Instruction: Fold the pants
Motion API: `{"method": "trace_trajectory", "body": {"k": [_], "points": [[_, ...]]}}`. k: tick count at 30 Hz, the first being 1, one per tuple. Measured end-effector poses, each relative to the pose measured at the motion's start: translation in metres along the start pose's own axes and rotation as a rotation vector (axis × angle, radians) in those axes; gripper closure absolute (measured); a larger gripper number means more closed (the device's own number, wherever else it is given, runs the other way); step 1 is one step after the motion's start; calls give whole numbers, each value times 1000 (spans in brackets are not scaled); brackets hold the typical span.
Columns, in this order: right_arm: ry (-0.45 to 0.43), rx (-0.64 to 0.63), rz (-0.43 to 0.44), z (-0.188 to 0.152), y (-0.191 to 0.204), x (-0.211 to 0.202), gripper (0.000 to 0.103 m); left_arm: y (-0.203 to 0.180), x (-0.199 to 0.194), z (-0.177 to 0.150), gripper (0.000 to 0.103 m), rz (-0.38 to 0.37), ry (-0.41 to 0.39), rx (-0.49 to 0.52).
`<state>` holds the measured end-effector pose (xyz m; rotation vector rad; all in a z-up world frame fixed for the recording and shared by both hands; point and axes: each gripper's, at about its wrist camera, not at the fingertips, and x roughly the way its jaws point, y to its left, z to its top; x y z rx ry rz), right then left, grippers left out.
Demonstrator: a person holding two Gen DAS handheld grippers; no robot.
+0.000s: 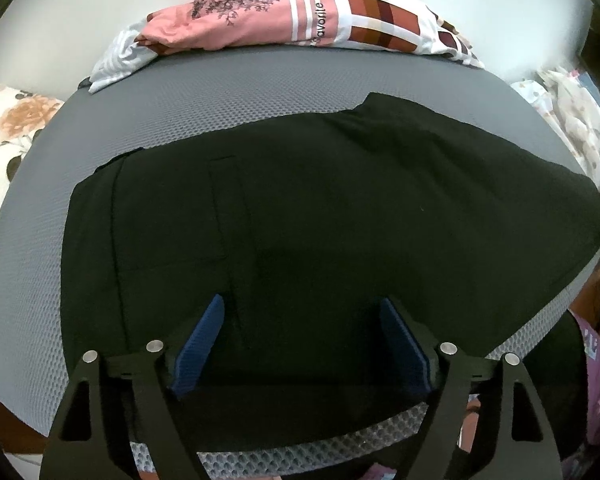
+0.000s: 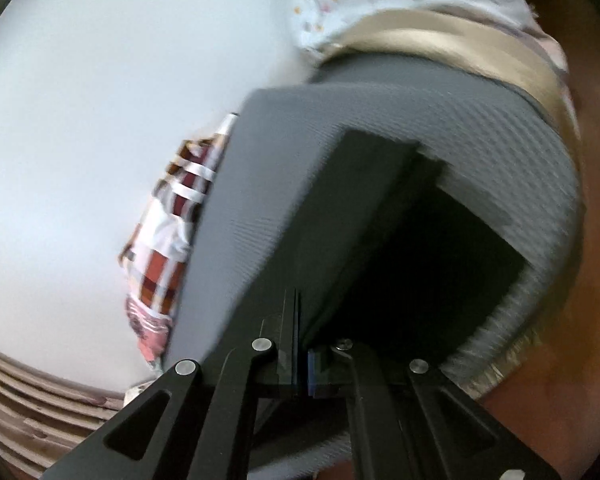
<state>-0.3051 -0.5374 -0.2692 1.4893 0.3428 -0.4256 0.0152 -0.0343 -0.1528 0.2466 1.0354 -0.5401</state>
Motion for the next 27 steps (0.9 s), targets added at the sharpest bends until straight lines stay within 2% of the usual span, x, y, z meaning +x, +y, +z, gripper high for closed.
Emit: {"method": "trace_trajectory", "body": {"k": [2,10,14,18,23,27], "points": [[1,76,43,-2,-17,0,101,1,1,0,18,3,2,10],[-19,56,50,3,-14,-21,100,4,4,0,12,-2,-1,15],[-6,130,65,3,-40,-25,101,5,4,-1,12,-5,-6,25],[-9,128,60,0,-41,-30,101,4,5,-1,11,-4,-9,28],[17,197,102,3,-50,-29,101,1,6,-2,6,6,-12,38],[12,102,33,6,-34,-28,99,-2,9,-2,0,6,-17,46]]}}
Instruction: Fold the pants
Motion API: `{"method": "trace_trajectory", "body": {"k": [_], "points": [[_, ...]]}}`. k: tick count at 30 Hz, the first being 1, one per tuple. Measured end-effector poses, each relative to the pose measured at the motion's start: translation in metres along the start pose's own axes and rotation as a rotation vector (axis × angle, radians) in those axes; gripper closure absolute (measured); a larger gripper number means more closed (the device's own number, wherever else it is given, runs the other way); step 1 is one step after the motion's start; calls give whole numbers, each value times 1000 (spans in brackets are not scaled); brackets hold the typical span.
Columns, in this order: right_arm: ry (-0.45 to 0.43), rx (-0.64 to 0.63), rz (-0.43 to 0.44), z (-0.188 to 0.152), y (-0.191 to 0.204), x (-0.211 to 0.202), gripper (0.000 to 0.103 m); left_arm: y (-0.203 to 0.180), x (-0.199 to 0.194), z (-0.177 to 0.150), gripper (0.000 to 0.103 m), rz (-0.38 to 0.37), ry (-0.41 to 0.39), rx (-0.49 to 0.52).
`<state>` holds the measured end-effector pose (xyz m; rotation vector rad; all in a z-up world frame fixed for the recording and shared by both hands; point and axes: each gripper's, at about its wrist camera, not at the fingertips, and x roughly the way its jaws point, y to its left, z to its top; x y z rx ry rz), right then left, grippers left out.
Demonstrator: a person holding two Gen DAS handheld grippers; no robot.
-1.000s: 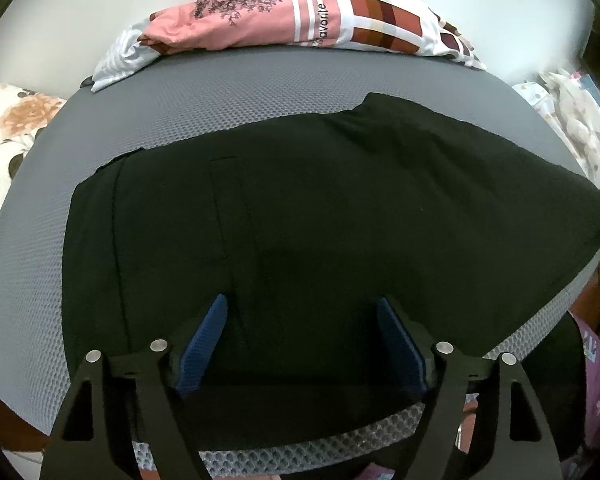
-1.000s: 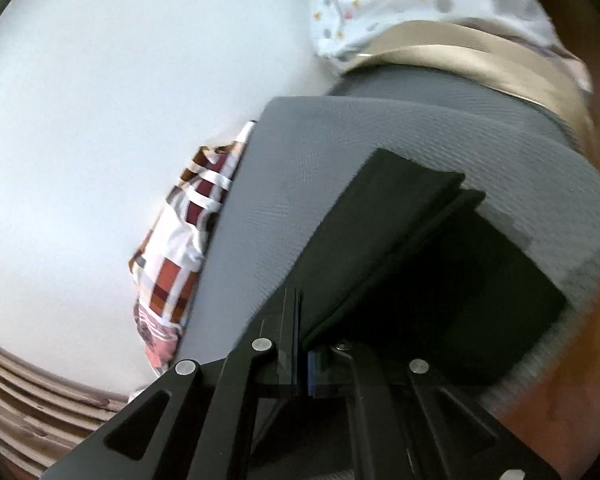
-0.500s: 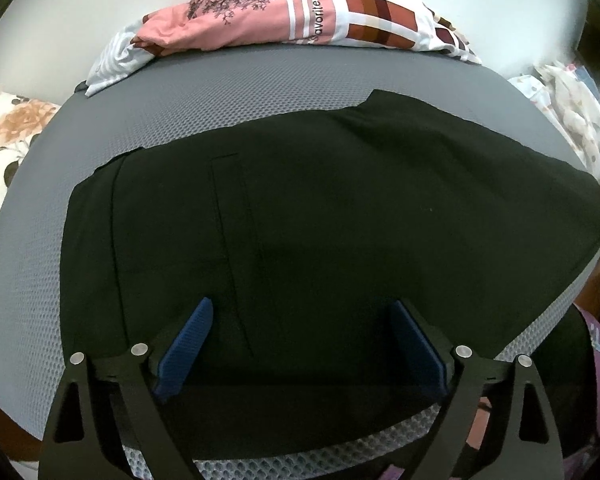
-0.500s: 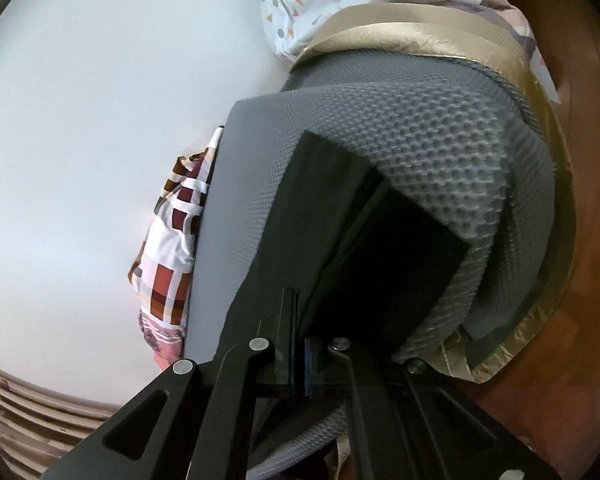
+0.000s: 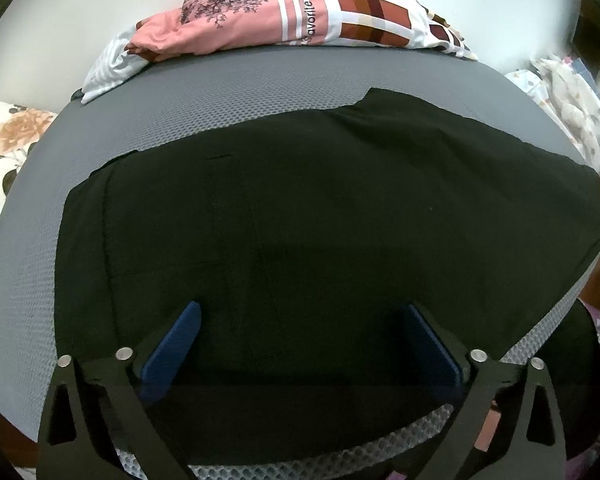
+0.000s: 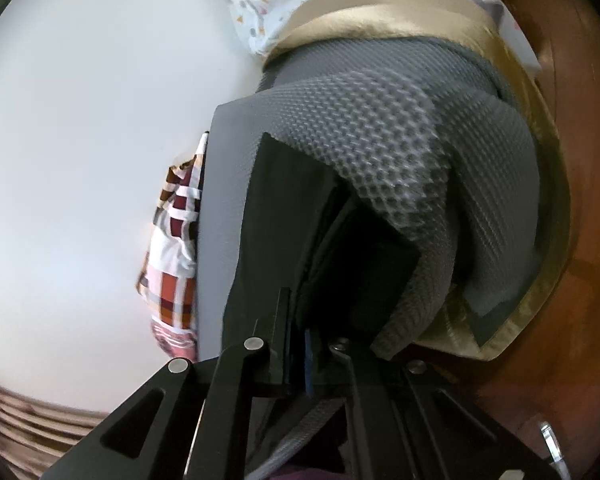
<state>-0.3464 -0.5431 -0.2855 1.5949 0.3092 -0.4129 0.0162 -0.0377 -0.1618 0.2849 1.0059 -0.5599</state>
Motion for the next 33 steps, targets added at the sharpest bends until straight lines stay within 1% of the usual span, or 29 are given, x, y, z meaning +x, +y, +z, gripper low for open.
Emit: {"method": "trace_trajectory", "body": {"k": [2,5,8,9,10,11,13,15,16,18,20,21,22,24,27,29,30,31,33], "points": [[3,-20,-30,3,6,5,101,-2,1,0,0,11,-3,2],[9,-35,-46,15,13,17,103,-3,2,2,0,14,-3,-5],[14,-69,-70,26,26,33,103,-2,2,3,0,17,-5,-13],[16,-69,-72,29,29,38,101,-2,3,3,0,18,-2,-14],[15,-54,-61,30,31,39,101,-2,3,4,0,17,2,-11],[9,-32,-25,29,32,36,101,-2,3,4,0,15,3,-10],[-10,-21,30,20,35,19,101,-2,2,4,0,13,4,-8],[-18,-25,57,8,35,2,101,-2,2,3,0,14,1,-2],[-20,-39,49,2,35,-8,101,-2,2,3,0,12,-1,-2],[-13,-42,20,-3,25,-14,101,-3,2,2,0,11,-6,2],[17,15,-25,-3,-2,-4,100,-4,3,2,0,12,-4,9],[16,57,20,-5,-14,-1,103,-3,3,3,0,12,-1,9],[10,73,59,-4,-20,0,103,-4,3,3,0,12,-1,9],[2,65,72,-5,-20,1,103,-3,3,3,0,14,-2,11],[23,111,114,-3,-26,2,102,-3,3,4,0,12,-5,11],[23,89,107,-3,-25,-1,100,-3,3,5,0,14,-5,10],[15,78,106,-3,-24,-4,95,-4,4,6,0,16,-5,9],[-8,78,104,-2,-24,-8,93,-4,4,6,0,17,-4,8],[-77,101,107,4,-31,-27,89,-4,4,7,0,19,-4,9]]}}
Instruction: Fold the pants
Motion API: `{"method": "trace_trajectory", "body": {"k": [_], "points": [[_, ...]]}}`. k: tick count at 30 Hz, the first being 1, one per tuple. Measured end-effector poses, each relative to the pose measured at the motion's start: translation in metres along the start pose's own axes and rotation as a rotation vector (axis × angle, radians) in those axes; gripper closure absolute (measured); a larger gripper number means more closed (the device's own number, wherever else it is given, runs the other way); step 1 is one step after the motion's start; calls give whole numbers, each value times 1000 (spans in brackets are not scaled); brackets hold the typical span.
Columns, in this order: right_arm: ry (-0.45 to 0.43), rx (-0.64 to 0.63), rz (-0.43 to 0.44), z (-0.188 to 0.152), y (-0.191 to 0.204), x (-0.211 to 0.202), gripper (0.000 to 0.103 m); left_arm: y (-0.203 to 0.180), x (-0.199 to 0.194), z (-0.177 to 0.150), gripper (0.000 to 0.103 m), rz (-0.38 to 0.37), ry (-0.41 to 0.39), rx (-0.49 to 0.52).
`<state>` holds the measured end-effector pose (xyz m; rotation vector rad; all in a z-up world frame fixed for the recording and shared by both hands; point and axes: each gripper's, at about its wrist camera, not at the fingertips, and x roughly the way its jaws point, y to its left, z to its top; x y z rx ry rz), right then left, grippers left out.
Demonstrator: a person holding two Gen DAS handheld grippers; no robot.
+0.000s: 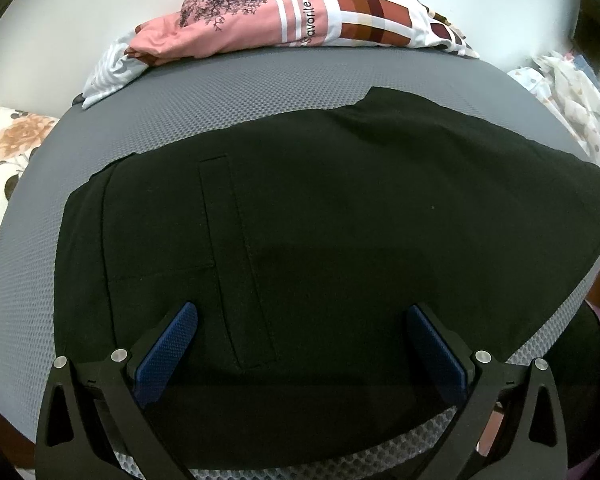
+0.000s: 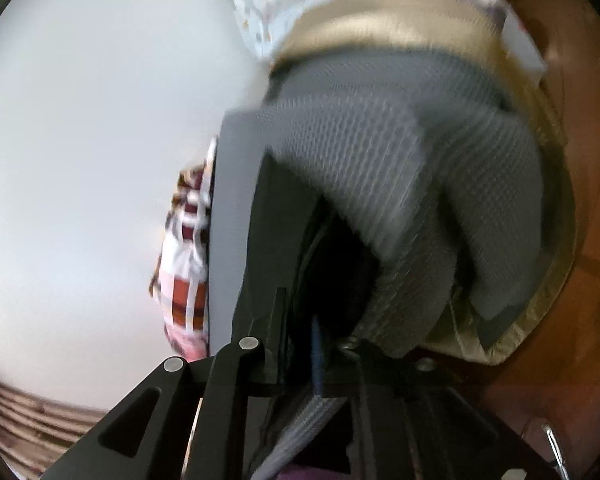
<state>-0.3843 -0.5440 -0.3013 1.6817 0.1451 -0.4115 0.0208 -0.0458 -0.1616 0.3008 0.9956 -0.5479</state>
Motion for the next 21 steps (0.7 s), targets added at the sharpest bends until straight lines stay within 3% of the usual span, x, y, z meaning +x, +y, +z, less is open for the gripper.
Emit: {"method": "trace_trajectory", "body": {"k": [3,6,10,12,16,21], "points": [[-63,-2,-41,13,-3,-24,79,0,0,-1,0,1,-3,-2],[-62,-48,-90,17,1,-33,69,-1,0,-1,0,4,-8,-5],[-54,-66,-104,15,1,-24,67,-1,-1,-2,0,4,-8,-4],[-66,-74,-116,13,2,-22,60,-2,-1,-2,0,5,-9,-4],[-53,-77,-133,8,5,-16,55,-2,-1,-3,0,4,-15,-5],[-62,-152,-221,-7,24,-10,55,-2,-3,-3,1,-3,-17,3]]}}
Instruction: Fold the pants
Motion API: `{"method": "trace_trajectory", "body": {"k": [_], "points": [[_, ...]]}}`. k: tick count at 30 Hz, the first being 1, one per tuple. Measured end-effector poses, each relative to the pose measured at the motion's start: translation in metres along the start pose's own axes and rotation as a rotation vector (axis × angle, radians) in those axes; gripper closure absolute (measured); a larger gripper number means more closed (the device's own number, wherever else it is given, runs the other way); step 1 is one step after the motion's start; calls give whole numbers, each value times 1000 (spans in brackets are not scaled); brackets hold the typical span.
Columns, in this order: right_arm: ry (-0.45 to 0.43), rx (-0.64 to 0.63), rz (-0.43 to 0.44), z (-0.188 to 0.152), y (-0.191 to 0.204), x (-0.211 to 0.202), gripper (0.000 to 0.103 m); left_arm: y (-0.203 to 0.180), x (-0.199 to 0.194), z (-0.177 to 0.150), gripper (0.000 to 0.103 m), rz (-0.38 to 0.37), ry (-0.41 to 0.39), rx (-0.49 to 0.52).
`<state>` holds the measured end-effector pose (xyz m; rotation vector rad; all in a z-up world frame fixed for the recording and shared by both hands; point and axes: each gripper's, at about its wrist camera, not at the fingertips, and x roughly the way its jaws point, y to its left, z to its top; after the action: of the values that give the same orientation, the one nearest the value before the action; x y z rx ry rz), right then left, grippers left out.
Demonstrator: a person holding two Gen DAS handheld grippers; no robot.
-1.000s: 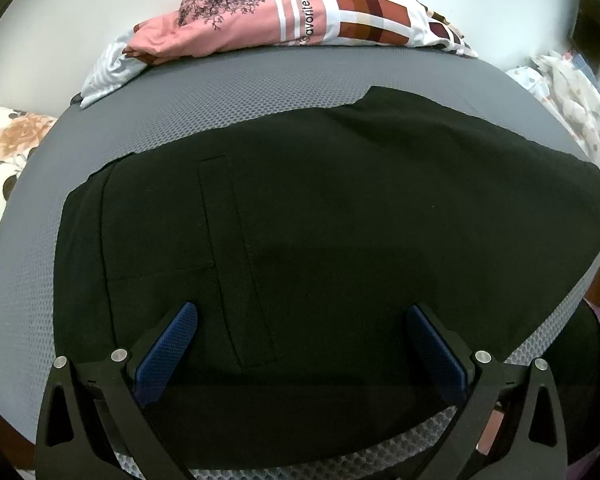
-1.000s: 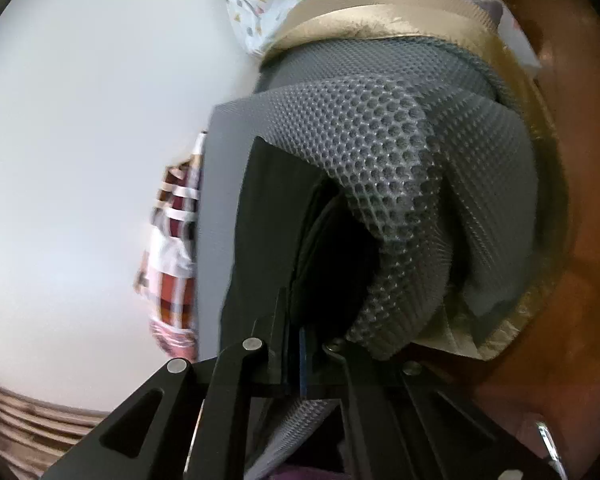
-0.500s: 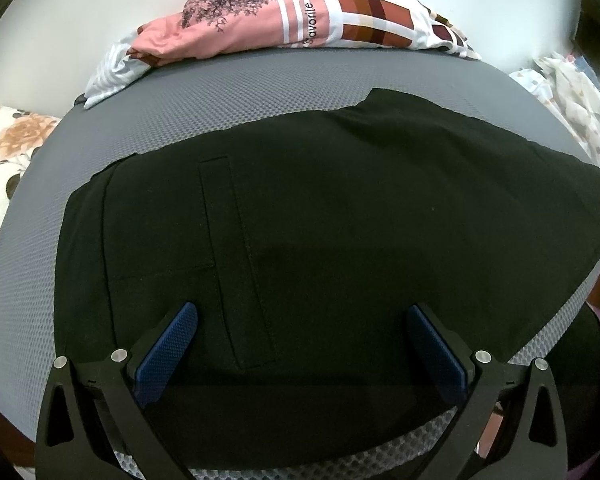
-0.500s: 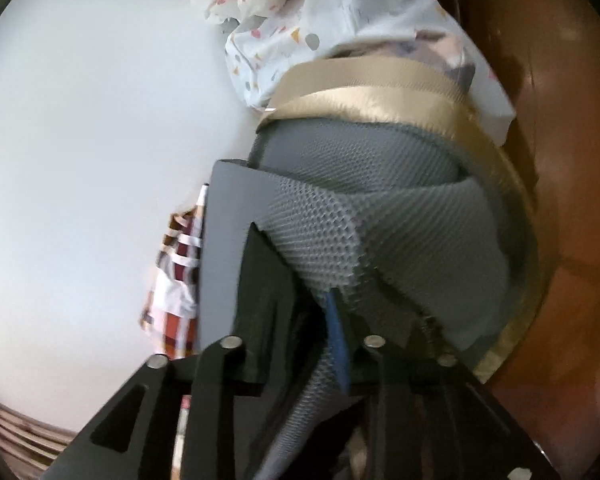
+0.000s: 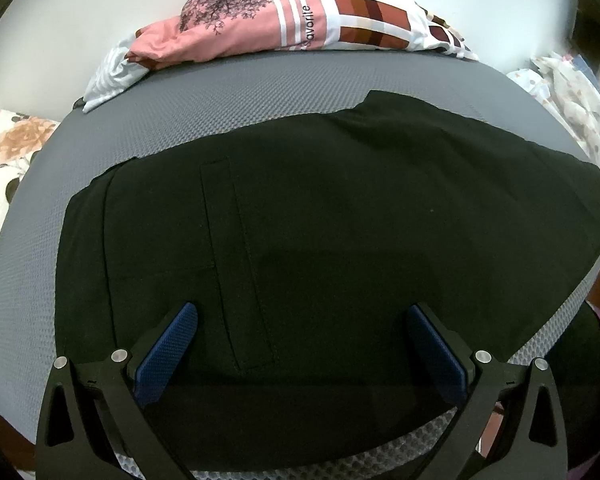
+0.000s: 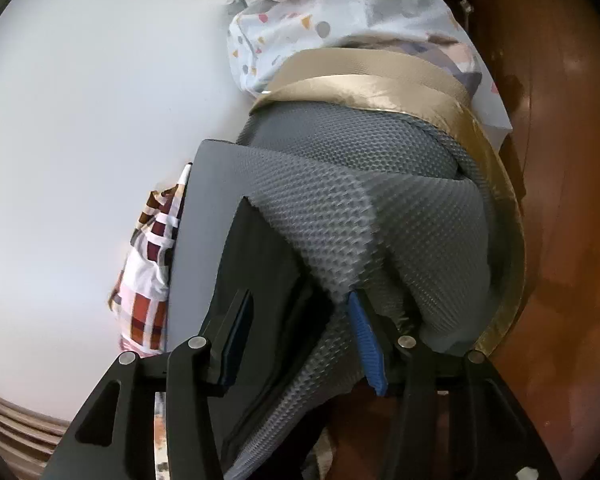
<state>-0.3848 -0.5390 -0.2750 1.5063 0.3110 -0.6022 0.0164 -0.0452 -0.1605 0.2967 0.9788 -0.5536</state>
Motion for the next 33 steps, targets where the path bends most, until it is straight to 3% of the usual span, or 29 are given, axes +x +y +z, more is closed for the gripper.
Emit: {"method": "trace_trajectory", "body": {"k": [3,9,14,17,20,23,25,27,30,33], "points": [[-5,-53,-56,-3,8,2,53,6,-13,5,11,-46,-31,-37],[-82,-87,-122,-3,22,-14,54,64,-57,19,11,-96,-167,-265],[-45,-149,-148,4,40,2,54,109,-51,16,11,75,-87,-273],[-21,-199,-196,4,46,14,53,128,-52,7,11,46,-85,-325],[-10,-203,-207,5,42,20,51,138,-36,0,11,-38,-26,-381],[-12,-213,-214,5,44,22,49,137,-20,0,12,-107,15,-373],[-5,-230,-226,5,47,23,47,130,-11,6,20,-85,37,-344],[1,-244,-234,4,50,25,45,127,-8,13,41,-16,31,-303],[4,-243,-224,5,50,25,42,133,-4,23,61,-13,27,-329],[0,-215,-164,8,44,23,38,137,-1,29,65,46,18,-308]]}}
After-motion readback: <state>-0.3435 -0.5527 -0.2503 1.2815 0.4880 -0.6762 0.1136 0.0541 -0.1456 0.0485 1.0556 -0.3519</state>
